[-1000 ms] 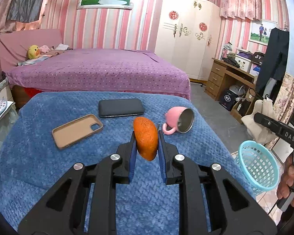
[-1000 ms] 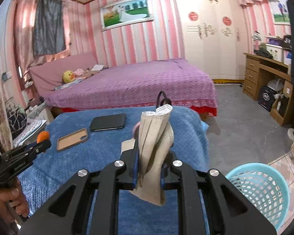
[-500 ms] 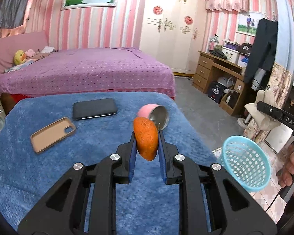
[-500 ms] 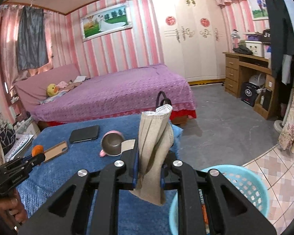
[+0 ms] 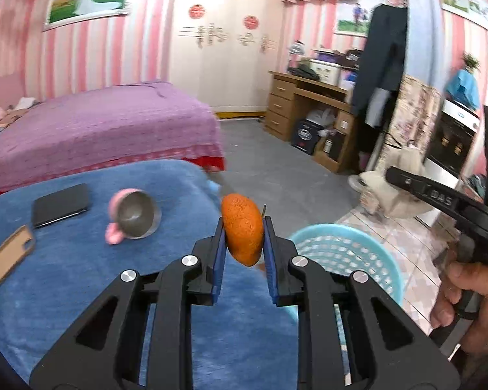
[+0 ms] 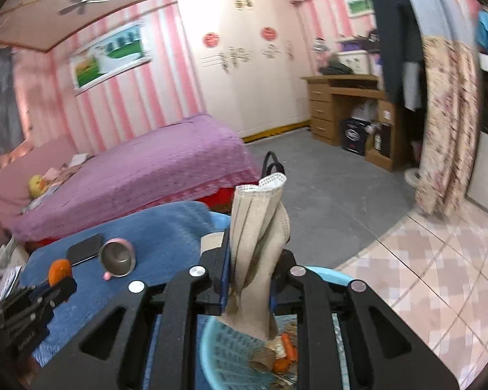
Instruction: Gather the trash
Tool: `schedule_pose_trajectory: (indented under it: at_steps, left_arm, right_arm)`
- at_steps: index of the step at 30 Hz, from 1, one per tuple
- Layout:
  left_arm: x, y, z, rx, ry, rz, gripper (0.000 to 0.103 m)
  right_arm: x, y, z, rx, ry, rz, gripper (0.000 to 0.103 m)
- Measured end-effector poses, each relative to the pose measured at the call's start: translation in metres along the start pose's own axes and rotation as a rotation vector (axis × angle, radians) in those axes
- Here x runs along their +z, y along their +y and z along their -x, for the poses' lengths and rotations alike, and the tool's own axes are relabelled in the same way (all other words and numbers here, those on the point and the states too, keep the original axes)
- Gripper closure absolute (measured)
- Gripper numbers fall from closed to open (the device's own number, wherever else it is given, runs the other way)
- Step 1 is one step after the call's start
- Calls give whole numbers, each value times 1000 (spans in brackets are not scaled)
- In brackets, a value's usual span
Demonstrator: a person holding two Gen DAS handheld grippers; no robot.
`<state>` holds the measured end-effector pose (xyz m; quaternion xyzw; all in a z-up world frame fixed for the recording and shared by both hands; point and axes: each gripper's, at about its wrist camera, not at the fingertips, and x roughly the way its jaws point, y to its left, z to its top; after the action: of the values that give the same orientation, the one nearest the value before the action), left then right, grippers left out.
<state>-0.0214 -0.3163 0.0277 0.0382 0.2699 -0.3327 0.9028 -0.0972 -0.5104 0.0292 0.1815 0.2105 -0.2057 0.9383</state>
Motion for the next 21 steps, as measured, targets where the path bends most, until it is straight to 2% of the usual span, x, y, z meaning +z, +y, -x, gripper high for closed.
schedule_pose_trajectory:
  at_steps: [1,2,3,5,9,13,14,15,19,21]
  left_arm:
    - [-1,-9,-5,-15,7,-7,83]
    - [-2,-17,-9,-32,13,-12,82]
    - [-3,-27,-14,-48,21,-19,82]
    - [-5,-40,-21,-73,35,-31,79]
    - [-8,-60,-34,-122,61,-44,72]
    - [-8,-78,-45,-168,79,-50,39]
    - [-8,-82,-45,-175,78,-57,33]
    - [-8,-84,-44,-175,75,-67,32]
    - [-7,-63,-32,-86,40,-81,32]
    - [-10,-29,-18,-25,30,-49,29]
  right_arm:
    - [1,-4,-1,-6,1,-9,81]
    - [2,-8,-2,-11,0,-19,73]
    - [3,-13,-2,-20,-4,-29,56]
    - [3,-21,0,-40,-19,-36,38]
    - [6,-33,2,-47,-30,-47,38]
    - [8,-44,10,-55,-55,-82,38]
    - [8,-45,10,-53,-57,-86,38]
    - [7,-44,11,-50,-57,-83,38]
    - [7,-31,9,-28,-55,-55,38]
    - [6,-18,12,3,-61,-25,38]
